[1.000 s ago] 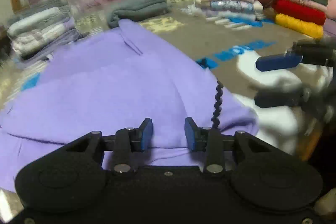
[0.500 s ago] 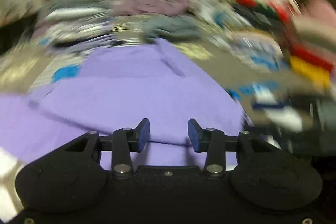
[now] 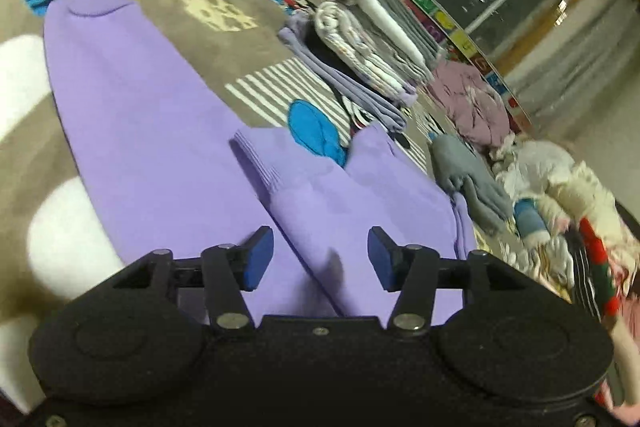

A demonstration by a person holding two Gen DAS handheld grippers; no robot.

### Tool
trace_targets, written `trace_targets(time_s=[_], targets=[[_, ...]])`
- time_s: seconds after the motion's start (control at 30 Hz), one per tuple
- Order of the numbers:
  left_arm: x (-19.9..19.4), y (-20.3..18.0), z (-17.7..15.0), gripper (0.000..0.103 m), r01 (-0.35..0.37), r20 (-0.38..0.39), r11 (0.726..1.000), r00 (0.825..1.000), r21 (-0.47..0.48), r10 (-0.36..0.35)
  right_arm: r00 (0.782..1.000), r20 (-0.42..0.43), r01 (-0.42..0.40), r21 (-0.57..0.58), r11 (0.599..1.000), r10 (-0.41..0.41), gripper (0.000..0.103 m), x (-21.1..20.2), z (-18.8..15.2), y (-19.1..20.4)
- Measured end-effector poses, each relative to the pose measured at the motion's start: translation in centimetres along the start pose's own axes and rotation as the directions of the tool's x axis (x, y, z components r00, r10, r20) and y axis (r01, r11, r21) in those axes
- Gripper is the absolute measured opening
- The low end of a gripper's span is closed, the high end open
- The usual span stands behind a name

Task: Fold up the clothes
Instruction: 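Move both open grippers over the folded sweatshirt toward its sleeve, then grasp the ribbed lavender sleeve cuff with the left gripper and lift it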

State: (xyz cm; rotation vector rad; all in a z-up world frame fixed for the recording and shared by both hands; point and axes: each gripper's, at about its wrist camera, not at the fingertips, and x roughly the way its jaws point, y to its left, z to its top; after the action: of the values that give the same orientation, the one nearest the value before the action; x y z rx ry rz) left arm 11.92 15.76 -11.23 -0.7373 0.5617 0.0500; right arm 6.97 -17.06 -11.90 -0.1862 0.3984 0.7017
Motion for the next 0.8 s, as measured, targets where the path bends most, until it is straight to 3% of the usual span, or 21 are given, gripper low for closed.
trace_targets(time_s=[0.13,0.17,0.23,0.27,0.33,0.5,0.8], targets=[[0.8,0.4,0.7,0.047,-0.022,0.028,1.0,0.999,-0.004,0.023,1.0,0.001,-0.012,0.027,1.0,0.012,0.049,0.2,-0.1,-0.3],[0.9,0.2,0.8,0.039,-0.018,0.036,1.0,0.999,0.009,0.018,1.0,-0.002,-0.016,0.033,0.999,0.016,0.049,0.3,-0.1,-0.4],[1.1,-0.3,0.8,0.033,-0.027,0.043,0.998,0.999,0.052,0.025,1.0,-0.005,-0.021,0.032,0.999,0.022,0.049,0.4,-0.1,-0.5],[1.3,-0.5,0.8,0.021,-0.036,0.042,0.997,0.999,0.074,0.033,1.0,-0.002,-0.026,0.034,0.999,0.026,0.049,0.4,-0.1,-0.6],[1.7,-1.0,0.9,0.008,-0.055,0.041,0.992,0.998,0.118,0.05,0.999,0.004,-0.033,0.039,0.999,0.032,0.049,0.3,-0.1,-0.7],[1.2,-3.2,1.2,0.006,-0.04,0.071,0.978,0.997,0.206,0.026,0.999,0.01,-0.04,0.045,0.998,0.039,0.049,0.2,0.1,-1.1],[1.2,-11.5,3.2,0.006,0.077,0.101,0.945,0.988,0.317,-0.115,0.999,0.017,-0.051,0.054,0.997,0.051,0.049,-0.5,0.1,-1.5]])
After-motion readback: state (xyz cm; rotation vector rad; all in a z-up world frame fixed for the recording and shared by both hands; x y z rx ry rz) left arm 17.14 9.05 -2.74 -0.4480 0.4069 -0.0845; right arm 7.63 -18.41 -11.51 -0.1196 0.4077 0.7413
